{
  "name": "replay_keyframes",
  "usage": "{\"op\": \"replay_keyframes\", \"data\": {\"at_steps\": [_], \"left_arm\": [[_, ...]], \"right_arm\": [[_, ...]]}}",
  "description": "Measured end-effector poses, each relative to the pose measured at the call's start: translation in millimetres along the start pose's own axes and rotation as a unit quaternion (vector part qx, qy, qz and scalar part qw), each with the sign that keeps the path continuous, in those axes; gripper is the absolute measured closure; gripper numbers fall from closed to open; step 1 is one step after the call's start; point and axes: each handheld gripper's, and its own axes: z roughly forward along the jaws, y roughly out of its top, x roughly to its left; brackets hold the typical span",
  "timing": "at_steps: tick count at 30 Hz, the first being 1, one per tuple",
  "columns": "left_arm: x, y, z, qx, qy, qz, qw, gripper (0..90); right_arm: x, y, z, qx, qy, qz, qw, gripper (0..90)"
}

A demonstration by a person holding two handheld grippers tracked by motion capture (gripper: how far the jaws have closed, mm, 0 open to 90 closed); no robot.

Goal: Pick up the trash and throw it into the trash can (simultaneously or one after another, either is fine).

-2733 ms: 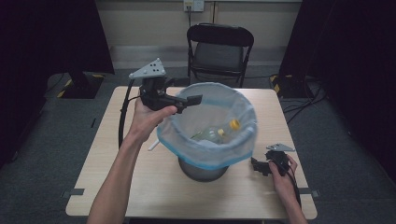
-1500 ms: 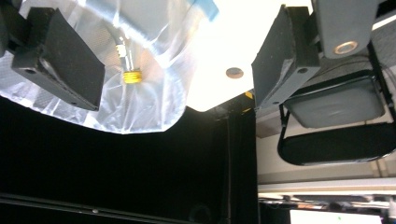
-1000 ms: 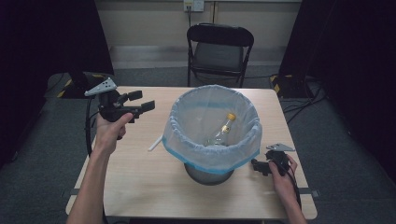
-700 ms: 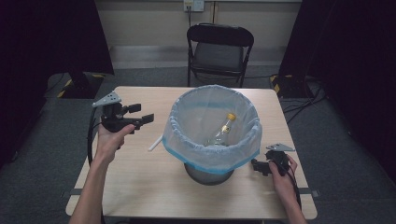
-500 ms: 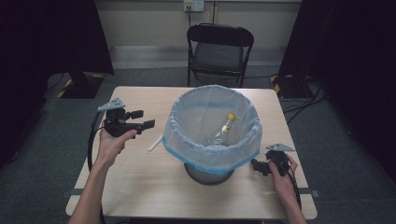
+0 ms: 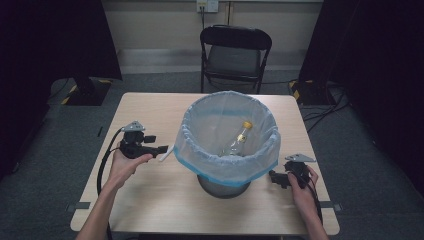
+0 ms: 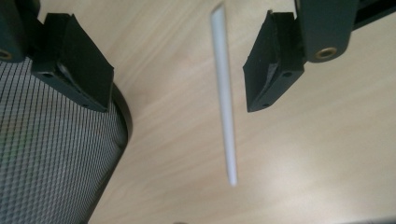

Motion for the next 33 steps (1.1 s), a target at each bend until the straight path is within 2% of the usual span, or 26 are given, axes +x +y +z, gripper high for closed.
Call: {"op": "replay_keyframes", "data": {"at_steps": [2, 3, 5, 7, 10, 12, 14, 18, 21, 24, 26, 30, 33], "left_arm": [[1.0, -4.6, 6.5, 0.016, 0.012, 0.005, 0.9998, 22.4], [1.6, -9.1, 9.4, 0.008, 0.016, 0.002, 0.9998, 22.7], [5.9, -13.3, 15.1, 0.016, 0.001, -0.015, 0.9998, 30.0], [9.2, -15.6, 19.1, 0.021, -0.003, -0.025, 0.9994, 26.8], [11.6, -18.9, 25.8, 0.040, 0.019, -0.017, 0.9989, 28.3], [14.0, -24.4, 32.5, 0.041, 0.021, -0.026, 0.9986, 31.3], [16.9, -28.8, 40.0, 0.058, 0.025, -0.027, 0.9976, 33.9], [18.9, -31.1, 46.7, 0.064, 0.031, -0.018, 0.9973, 43.1], [15.9, -31.4, 50.2, 0.077, 0.037, -0.005, 0.9963, 53.8], [13.1, -30.8, 51.6, 0.079, 0.043, 0.005, 0.9960, 57.3], [10.3, -30.7, 53.1, 0.079, 0.055, 0.018, 0.9953, 59.8], [6.7, -30.3, 53.6, 0.087, 0.079, 0.044, 0.9921, 69.7], [4.4, -30.6, 53.7, 0.088, 0.078, 0.046, 0.9920, 74.5]], "right_arm": [[0.0, 0.0, 0.0, 0.000, 0.000, 0.000, 1.0000, 12.5], [0.0, 0.0, 0.0, 0.000, 0.000, 0.000, 1.0000, 12.5], [0.0, 0.0, 0.0, 0.000, 0.000, 0.000, 1.0000, 12.5], [0.1, 0.0, 0.0, 0.000, 0.000, 0.000, 1.0000, 12.5], [0.0, 0.0, 0.0, 0.000, 0.000, 0.000, 1.0000, 12.5], [0.0, 0.0, 0.0, 0.000, 0.000, 0.000, 1.0000, 12.5], [0.0, 0.0, 0.0, 0.000, 0.000, 0.000, 1.0000, 12.5], [0.0, 0.0, 0.0, 0.000, 0.000, 0.000, 1.0000, 12.5], [0.0, 0.0, 0.0, 0.000, 0.000, 0.000, 1.0000, 12.5], [0.0, 0.0, 0.0, 0.000, 0.000, 0.000, 1.0000, 12.5], [0.0, 0.0, 0.0, 0.000, 0.000, 0.000, 1.0000, 12.5], [0.0, 0.0, 0.0, 0.000, 0.000, 0.000, 1.0000, 12.5], [0.0, 0.0, 0.0, 0.000, 0.000, 0.000, 1.0000, 12.5]]}}
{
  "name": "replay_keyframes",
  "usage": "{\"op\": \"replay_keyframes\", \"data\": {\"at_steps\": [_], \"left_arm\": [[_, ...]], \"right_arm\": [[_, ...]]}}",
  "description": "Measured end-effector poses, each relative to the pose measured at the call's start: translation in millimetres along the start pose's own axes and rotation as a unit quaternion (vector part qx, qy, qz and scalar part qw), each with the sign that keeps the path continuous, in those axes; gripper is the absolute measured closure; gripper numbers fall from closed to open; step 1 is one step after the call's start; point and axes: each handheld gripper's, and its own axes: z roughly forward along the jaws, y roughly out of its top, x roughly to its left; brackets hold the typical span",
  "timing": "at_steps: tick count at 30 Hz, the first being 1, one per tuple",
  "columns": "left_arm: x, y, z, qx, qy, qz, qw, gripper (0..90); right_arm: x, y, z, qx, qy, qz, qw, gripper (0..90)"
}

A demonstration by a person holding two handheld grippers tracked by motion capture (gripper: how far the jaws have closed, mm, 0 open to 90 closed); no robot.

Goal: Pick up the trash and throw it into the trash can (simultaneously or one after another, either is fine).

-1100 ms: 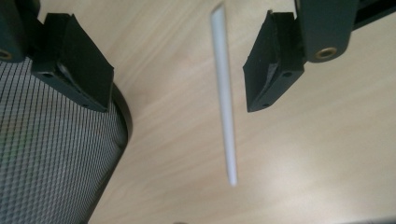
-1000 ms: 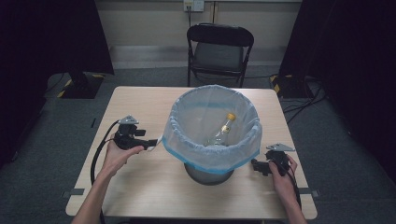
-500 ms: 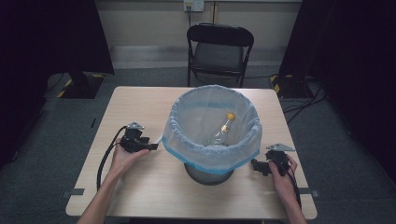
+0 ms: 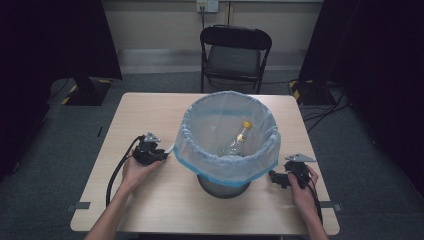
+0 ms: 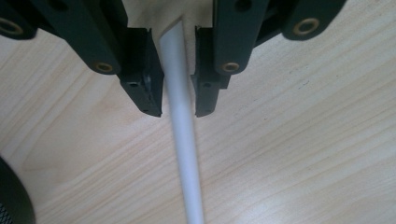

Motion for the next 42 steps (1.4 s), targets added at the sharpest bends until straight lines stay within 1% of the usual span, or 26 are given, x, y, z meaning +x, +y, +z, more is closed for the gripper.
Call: {"op": "replay_keyframes", "data": {"at_steps": [1, 2, 3, 6, 8, 10, 11, 12, 13, 17, 19, 21, 23, 24, 26, 27, 28, 29, 31, 33, 34, 35, 36, 37, 39, 42], "left_arm": [[-0.9, 0.4, 0.4, -0.001, 0.000, 0.001, 1.0000, 78.0], [-2.2, 0.7, 0.4, 0.001, 0.000, -0.002, 1.0000, 78.9], [-3.4, 1.4, 0.0, 0.005, 0.006, -0.003, 1.0000, 79.1], [-2.9, 1.3, 0.5, 0.002, 0.002, -0.006, 1.0000, 79.7], [-1.5, 1.1, 0.2, 0.002, 0.001, -0.005, 1.0000, 79.7], [-0.1, 0.6, 0.1, 0.001, -0.005, -0.014, 0.9999, 79.8], [1.1, 0.1, 0.3, -0.003, -0.014, -0.021, 0.9997, 79.8], [2.3, -0.5, -0.2, -0.003, -0.018, -0.025, 0.9995, 79.9], [3.0, -1.6, -0.1, -0.008, -0.020, -0.032, 0.9993, 80.0], [4.8, -1.8, -0.4, -0.008, -0.025, -0.035, 0.9991, 80.0], [7.0, -2.1, -2.2, -0.018, -0.030, -0.041, 0.9986, 80.0], [9.0, -1.8, -6.7, -0.028, -0.030, -0.044, 0.9982, 80.0], [11.2, -2.1, -11.7, -0.037, -0.032, -0.052, 0.9974, 80.0], [12.5, -2.7, -13.9, -0.044, -0.030, -0.057, 0.9970, 80.0], [15.2, -3.6, -17.2, -0.050, -0.030, -0.060, 0.9965, 80.0], [16.0, -3.9, -18.1, -0.054, -0.033, -0.064, 0.9959, 80.0], [17.5, -4.3, -19.2, -0.061, -0.040, -0.072, 0.9947, 80.0], [18.7, -4.2, -20.4, -0.071, -0.046, -0.083, 0.9930, 80.0], [18.8, -2.8, -22.5, -0.084, -0.052, -0.091, 0.9909, 80.0], [17.0, -0.6, -24.0, -0.100, -0.055, -0.094, 0.9890, 80.0], [16.8, 0.1, -25.1, -0.104, -0.055, -0.093, 0.9886, 80.0], [15.6, 1.5, -26.6, -0.111, -0.055, -0.096, 0.9877, 80.0], [15.4, 2.1, -27.6, -0.114, -0.053, -0.093, 0.9876, 80.0], [15.1, 2.9, -28.9, -0.122, -0.056, -0.096, 0.9863, 80.0], [15.5, 3.8, -31.4, -0.126, -0.055, -0.095, 0.9858, 80.0], [18.2, 3.8, -38.0, -0.144, -0.057, -0.102, 0.9827, 80.0]], "right_arm": [[0.0, 0.0, 0.0, 0.000, 0.000, 0.000, 1.0000, 12.5], [0.1, 0.0, 0.0, 0.000, 0.000, 0.000, 1.0000, 12.5], [0.0, 0.0, 0.0, 0.000, 0.000, 0.000, 1.0000, 12.5], [0.1, 0.0, 0.0, 0.000, 0.000, 0.000, 1.0000, 12.5], [0.1, 0.0, 0.0, 0.000, 0.000, 0.000, 1.0000, 12.5], [0.0, 0.0, 0.0, 0.000, 0.000, 0.000, 1.0000, 12.5], [0.0, 0.0, 0.0, 0.000, 0.000, 0.000, 1.0000, 12.5], [0.0, 0.0, 0.0, 0.000, 0.000, 0.000, 1.0000, 12.5], [0.0, 0.0, 0.0, 0.000, 0.000, 0.000, 1.0000, 12.5], [0.0, 0.0, 0.0, 0.000, 0.000, 0.000, 1.0000, 12.5], [0.0, 0.0, 0.0, 0.000, 0.000, 0.000, 1.0000, 12.5], [0.1, 0.0, 0.0, 0.000, 0.000, 0.000, 1.0000, 12.5], [0.1, 0.0, 0.0, 0.000, 0.000, 0.000, 1.0000, 12.5], [0.1, 0.0, 0.0, 0.000, 0.000, 0.000, 1.0000, 12.5], [0.1, 0.0, 0.0, 0.000, 0.000, 0.000, 1.0000, 12.5], [0.1, 0.0, 0.0, 0.000, 0.000, 0.000, 1.0000, 12.5], [0.0, 0.0, 0.0, 0.000, 0.000, 0.000, 1.0000, 12.5], [0.0, 0.0, 0.0, 0.000, 0.000, 0.000, 1.0000, 12.5], [0.0, 0.0, 0.0, 0.000, 0.000, 0.000, 1.0000, 12.5], [0.1, 0.0, 0.0, 0.000, 0.000, 0.000, 1.0000, 12.5], [0.1, 0.0, 0.0, 0.000, 0.000, 0.000, 1.0000, 12.5], [0.1, 0.0, 0.0, 0.000, 0.000, 0.000, 1.0000, 12.5], [0.1, 0.0, 0.0, 0.000, 0.000, 0.000, 1.0000, 12.5], [0.1, 0.0, 0.0, 0.000, 0.000, 0.000, 1.0000, 12.5], [0.0, 0.0, 0.0, 0.000, 0.000, 0.000, 1.0000, 12.5], [0.0, 0.0, 0.0, 0.000, 0.000, 0.000, 1.0000, 12.5]]}}
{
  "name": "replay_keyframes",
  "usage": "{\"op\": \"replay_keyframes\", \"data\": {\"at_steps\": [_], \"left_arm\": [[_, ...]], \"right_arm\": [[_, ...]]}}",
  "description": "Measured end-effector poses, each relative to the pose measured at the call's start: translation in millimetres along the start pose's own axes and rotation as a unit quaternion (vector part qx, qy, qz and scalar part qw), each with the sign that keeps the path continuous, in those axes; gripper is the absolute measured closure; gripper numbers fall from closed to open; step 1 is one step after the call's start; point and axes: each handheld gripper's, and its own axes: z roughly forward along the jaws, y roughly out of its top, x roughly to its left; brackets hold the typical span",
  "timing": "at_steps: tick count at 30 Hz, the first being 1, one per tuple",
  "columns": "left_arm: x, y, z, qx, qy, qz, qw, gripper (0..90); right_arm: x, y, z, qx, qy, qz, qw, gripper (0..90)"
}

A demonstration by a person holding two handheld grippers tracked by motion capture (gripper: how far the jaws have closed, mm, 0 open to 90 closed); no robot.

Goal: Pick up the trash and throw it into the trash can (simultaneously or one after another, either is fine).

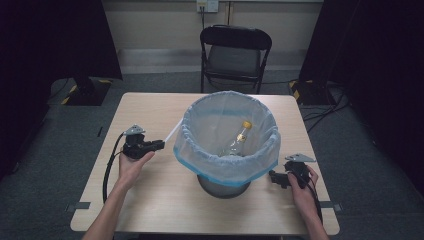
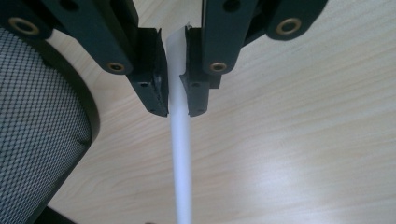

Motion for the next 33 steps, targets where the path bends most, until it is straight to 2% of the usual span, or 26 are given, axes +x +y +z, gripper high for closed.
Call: {"op": "replay_keyframes", "data": {"at_steps": [4, 10, 12, 14, 18, 22, 29, 33], "left_arm": [[1.2, 4.3, -9.3, -0.028, -0.010, -0.013, 0.9995, 80.0], [-3.9, 15.0, -23.1, -0.065, -0.014, -0.009, 0.9977, 80.0], [-3.7, 17.4, -26.8, -0.069, -0.018, -0.003, 0.9974, 80.0], [-2.4, 17.7, -27.8, -0.078, -0.031, 0.000, 0.9965, 80.0], [-0.5, 18.3, -30.7, -0.082, -0.025, -0.003, 0.9964, 80.0], [-1.5, 22.9, -39.9, -0.112, -0.039, -0.010, 0.9929, 80.0], [-8.4, 32.3, -51.7, -0.131, -0.043, 0.001, 0.9904, 80.0], [-11.4, 36.5, -58.8, -0.146, -0.052, 0.003, 0.9880, 80.0]], "right_arm": [[0.0, 0.0, 0.0, 0.000, 0.000, 0.000, 1.0000, 12.5], [0.0, 0.0, 0.0, 0.000, 0.000, 0.000, 1.0000, 12.5], [0.0, 0.0, 0.0, 0.000, 0.000, 0.000, 1.0000, 12.5], [0.0, 0.0, 0.0, 0.000, 0.000, 0.000, 1.0000, 12.5], [0.1, 0.0, 0.0, 0.000, 0.000, 0.000, 1.0000, 12.5], [0.0, 0.0, 0.0, 0.000, 0.000, 0.000, 1.0000, 12.5], [0.0, 0.0, 0.0, 0.000, 0.000, 0.000, 1.0000, 12.5], [0.0, 0.0, 0.0, 0.000, 0.000, 0.000, 1.0000, 12.5]]}}
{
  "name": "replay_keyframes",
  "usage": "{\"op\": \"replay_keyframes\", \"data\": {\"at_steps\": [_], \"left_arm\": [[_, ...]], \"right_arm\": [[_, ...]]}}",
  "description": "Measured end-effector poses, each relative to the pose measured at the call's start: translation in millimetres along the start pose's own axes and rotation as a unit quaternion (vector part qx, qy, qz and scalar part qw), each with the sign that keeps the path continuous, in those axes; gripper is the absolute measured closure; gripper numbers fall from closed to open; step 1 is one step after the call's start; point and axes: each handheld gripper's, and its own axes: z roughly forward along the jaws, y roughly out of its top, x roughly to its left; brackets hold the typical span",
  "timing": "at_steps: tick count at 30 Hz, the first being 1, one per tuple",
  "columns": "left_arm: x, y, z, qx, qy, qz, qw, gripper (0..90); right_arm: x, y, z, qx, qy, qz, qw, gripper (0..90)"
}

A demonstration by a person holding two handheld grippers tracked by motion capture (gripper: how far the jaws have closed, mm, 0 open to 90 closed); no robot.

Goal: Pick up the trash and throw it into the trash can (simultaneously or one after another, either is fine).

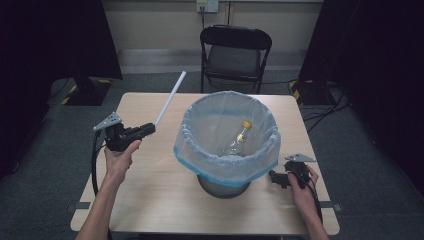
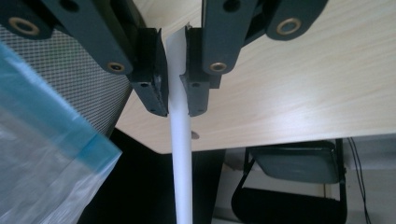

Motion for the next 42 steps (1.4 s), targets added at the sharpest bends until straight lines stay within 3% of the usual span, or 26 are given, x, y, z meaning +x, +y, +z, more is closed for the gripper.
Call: {"op": "replay_keyframes", "data": {"at_steps": [10, 17, 25, 33, 42], "left_arm": [[-3.7, 6.4, -7.9, -0.018, -0.004, 0.004, 0.9998, 79.9], [-15.8, 18.0, -15.8, -0.036, -0.010, 0.021, 0.9991, 79.9], [-23.0, 24.8, -27.2, -0.059, -0.013, 0.022, 0.9979, 79.7], [-38.1, 33.1, -32.0, -0.065, -0.009, 0.056, 0.9963, 79.7], [-55.7, 47.9, -38.4, -0.083, -0.027, 0.078, 0.9931, 79.7]], "right_arm": [[0.0, 0.0, 0.0, 0.000, 0.000, 0.000, 1.0000, 12.5], [0.0, 0.0, 0.0, 0.000, 0.000, 0.000, 1.0000, 12.5], [0.0, 0.0, 0.0, 0.000, 0.000, 0.000, 1.0000, 12.5], [0.0, 0.0, 0.0, 0.000, 0.000, 0.000, 1.0000, 12.5], [0.0, 0.0, 0.0, 0.000, 0.000, 0.000, 1.0000, 12.5]]}}
